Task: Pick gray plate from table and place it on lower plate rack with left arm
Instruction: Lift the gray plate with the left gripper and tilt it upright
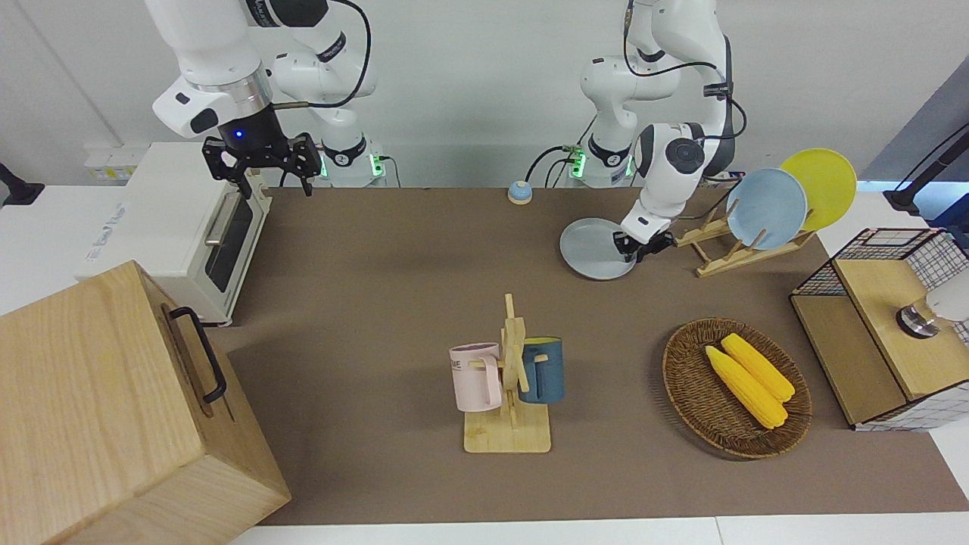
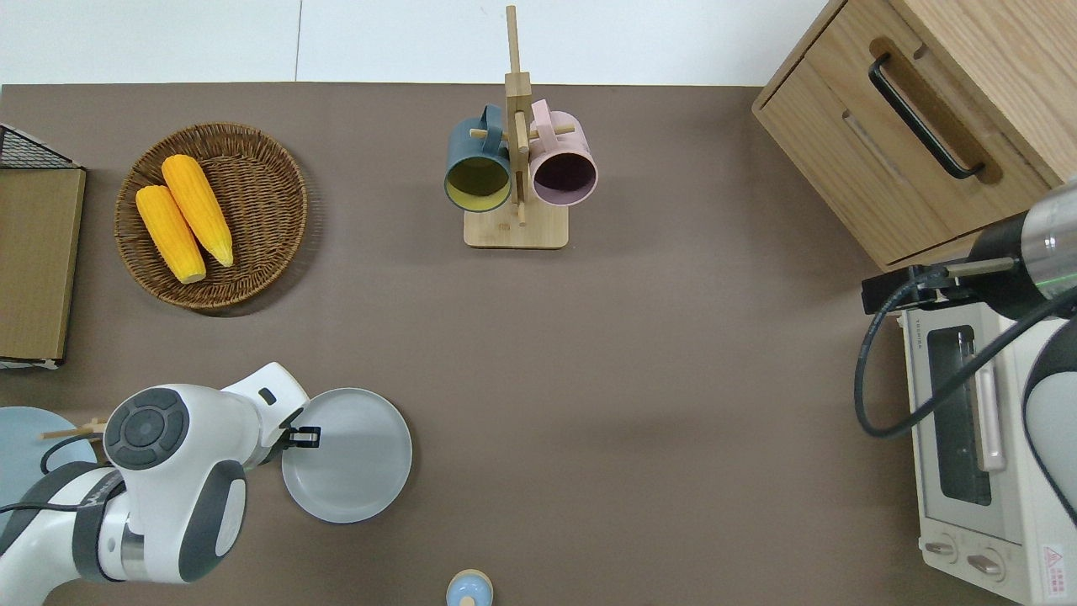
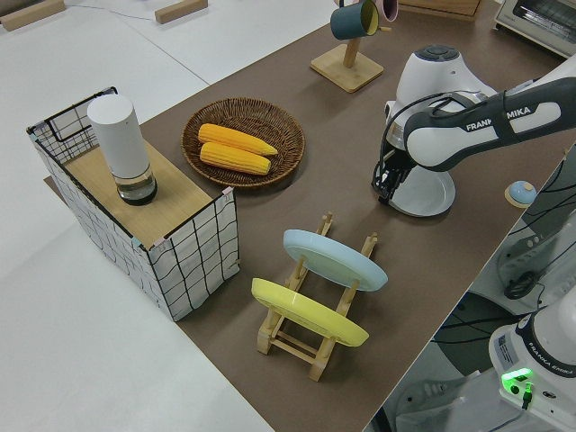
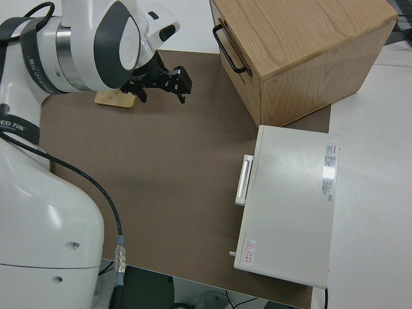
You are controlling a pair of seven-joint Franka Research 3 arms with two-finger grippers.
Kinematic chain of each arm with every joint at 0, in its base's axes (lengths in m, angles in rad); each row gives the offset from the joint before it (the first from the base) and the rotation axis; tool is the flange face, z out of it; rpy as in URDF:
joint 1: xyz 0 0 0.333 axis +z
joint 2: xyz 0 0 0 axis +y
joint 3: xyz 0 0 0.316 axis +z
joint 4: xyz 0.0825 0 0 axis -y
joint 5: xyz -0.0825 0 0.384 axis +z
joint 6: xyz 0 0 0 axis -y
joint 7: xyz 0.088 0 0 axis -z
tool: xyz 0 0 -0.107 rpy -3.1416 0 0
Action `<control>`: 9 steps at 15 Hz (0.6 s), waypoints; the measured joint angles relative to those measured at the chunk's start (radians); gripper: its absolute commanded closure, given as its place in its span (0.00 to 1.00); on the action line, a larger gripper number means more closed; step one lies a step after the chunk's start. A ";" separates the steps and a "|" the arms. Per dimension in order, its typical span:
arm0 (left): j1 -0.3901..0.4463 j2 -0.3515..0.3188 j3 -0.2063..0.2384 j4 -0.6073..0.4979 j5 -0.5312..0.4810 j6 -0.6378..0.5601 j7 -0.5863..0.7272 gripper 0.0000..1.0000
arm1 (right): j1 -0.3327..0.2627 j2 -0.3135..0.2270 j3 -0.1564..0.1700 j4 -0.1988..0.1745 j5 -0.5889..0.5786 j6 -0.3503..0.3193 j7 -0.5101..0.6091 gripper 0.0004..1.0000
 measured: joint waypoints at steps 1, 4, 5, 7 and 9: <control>0.000 0.000 -0.001 -0.001 0.000 0.000 0.000 1.00 | 0.000 0.000 0.000 0.000 0.000 0.000 0.000 0.02; -0.001 -0.003 -0.003 -0.001 0.000 -0.003 0.005 1.00 | 0.000 0.000 0.000 0.000 0.000 0.000 0.000 0.02; -0.001 -0.006 -0.004 -0.001 0.000 -0.004 0.007 1.00 | 0.000 0.000 0.000 0.000 0.000 0.000 0.000 0.02; -0.001 -0.006 -0.004 -0.001 0.000 -0.004 0.008 1.00 | 0.000 0.000 0.000 0.000 0.000 0.000 0.000 0.02; -0.001 -0.006 -0.004 -0.001 0.000 -0.006 0.010 1.00 | 0.000 0.000 0.000 0.000 0.000 0.000 0.000 0.02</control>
